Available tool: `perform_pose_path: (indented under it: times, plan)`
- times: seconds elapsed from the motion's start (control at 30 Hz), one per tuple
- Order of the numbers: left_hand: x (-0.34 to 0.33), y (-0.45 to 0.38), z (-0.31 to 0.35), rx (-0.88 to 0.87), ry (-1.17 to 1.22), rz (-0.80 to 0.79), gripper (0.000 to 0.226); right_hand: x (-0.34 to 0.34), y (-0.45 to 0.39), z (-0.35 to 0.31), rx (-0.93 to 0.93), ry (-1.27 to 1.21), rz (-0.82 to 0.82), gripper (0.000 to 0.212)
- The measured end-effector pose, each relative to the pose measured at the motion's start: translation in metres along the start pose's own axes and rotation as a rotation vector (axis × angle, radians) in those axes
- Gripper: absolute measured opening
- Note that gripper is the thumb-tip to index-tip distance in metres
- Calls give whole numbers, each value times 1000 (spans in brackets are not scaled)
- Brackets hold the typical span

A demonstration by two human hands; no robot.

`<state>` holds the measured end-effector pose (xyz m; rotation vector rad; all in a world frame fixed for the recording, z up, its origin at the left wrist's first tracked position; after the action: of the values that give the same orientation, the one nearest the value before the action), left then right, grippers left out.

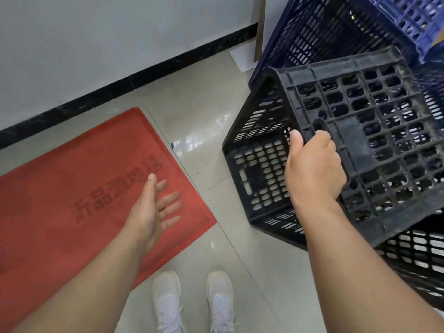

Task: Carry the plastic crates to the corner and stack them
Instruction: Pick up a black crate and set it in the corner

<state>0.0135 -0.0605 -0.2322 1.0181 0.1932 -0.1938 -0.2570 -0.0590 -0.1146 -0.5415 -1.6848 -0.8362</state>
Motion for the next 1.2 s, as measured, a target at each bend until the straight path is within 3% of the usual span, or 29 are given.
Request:
perform_pose_path:
  times: [0.3,0.53,0.6,0.7,0.8,0.93,1.07,1.2]
  plan:
    - [19,-28,-11,75,-5,76,56,45,-16,-6,55,-35,28,57]
    - [73,-24,-2,45,-90,313,60,81,-18,-17,166,-172,-82,60]
    - [102,-18,-1,76,-130,403,70,79,-17,-17,142,-348,-166,64]
    - [157,-16,-15,126,-139,450,92,69,-10,-21,73,-520,-254,53]
    - [190,0,-23,139,-3,450,68,49,-1,-33,73,-565,-334,58]
    - [224,36,-24,83,42,552,41,18,12,-55,117,-512,-405,47]
    - [266,83,-33,43,112,731,45,-15,30,-91,147,-497,-516,18]
    - [307,143,-48,0,210,890,42,-39,61,-136,243,-400,-579,15]
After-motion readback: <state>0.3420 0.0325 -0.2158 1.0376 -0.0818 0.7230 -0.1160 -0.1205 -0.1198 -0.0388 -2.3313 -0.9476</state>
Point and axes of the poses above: each hand's wrist, its own y-axis away from the middle knuckle, its own x-axis out of the back of the hand, z = x × y, the point moved 5 cm from there along -y, towards the middle knuckle, and after that the axes turned 10 degrees about -z, right-handed, at the moved point
